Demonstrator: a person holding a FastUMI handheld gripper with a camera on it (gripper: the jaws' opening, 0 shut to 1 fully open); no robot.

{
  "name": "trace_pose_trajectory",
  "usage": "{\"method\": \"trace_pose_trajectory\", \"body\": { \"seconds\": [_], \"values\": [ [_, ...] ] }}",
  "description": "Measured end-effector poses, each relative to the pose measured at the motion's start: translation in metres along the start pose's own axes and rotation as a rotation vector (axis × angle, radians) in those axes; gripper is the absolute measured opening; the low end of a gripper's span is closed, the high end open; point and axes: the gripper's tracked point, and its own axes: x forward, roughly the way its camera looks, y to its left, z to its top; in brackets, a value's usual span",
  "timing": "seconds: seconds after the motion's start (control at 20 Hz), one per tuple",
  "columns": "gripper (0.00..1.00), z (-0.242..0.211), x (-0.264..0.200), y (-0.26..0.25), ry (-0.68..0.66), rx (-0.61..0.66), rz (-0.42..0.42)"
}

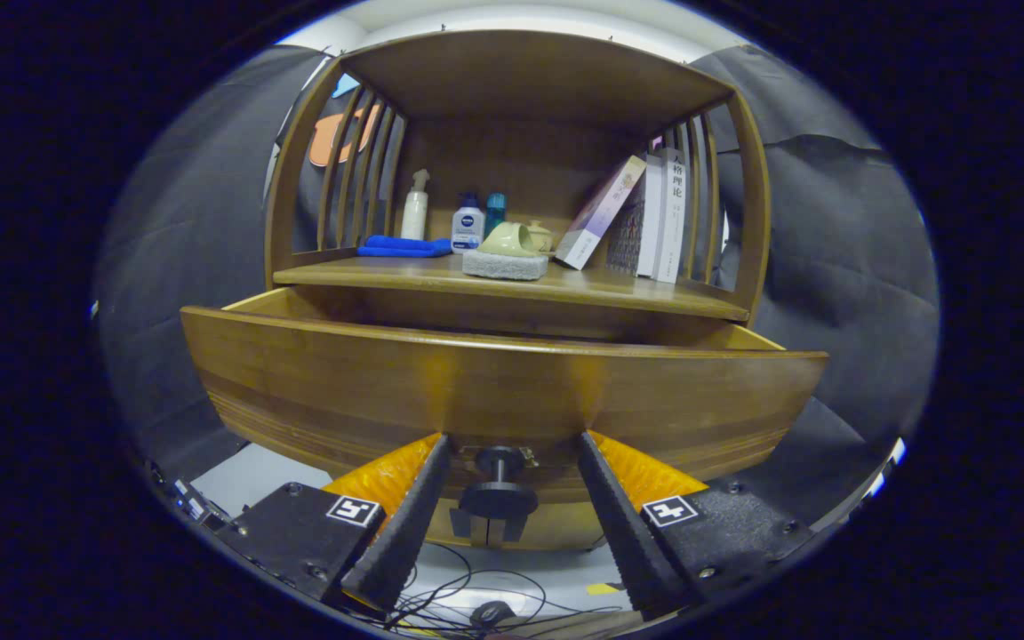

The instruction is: Pull open the drawer, take out the items inside it, and place them on the countertop above the cabinet.

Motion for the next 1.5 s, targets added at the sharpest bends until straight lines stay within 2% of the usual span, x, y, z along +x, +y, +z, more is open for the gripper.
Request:
{"method": "trace_pose_trajectory", "body": {
  "seconds": [0.75,1.1,1.15,1.25,1.5],
  "values": [
    [0.93,0.027,0.073,0.005,0.009,-0.030,-0.019],
    [0.93,0.033,0.100,0.011,0.034,-0.058,-0.055],
    [0.93,0.033,0.099,0.010,0.035,-0.066,-0.052],
    [0.94,0.032,0.089,0.020,0.042,-0.062,0.014],
    [0.96,0.072,-0.005,0.017,-0.113,-0.022,0.135]
  ]
}}
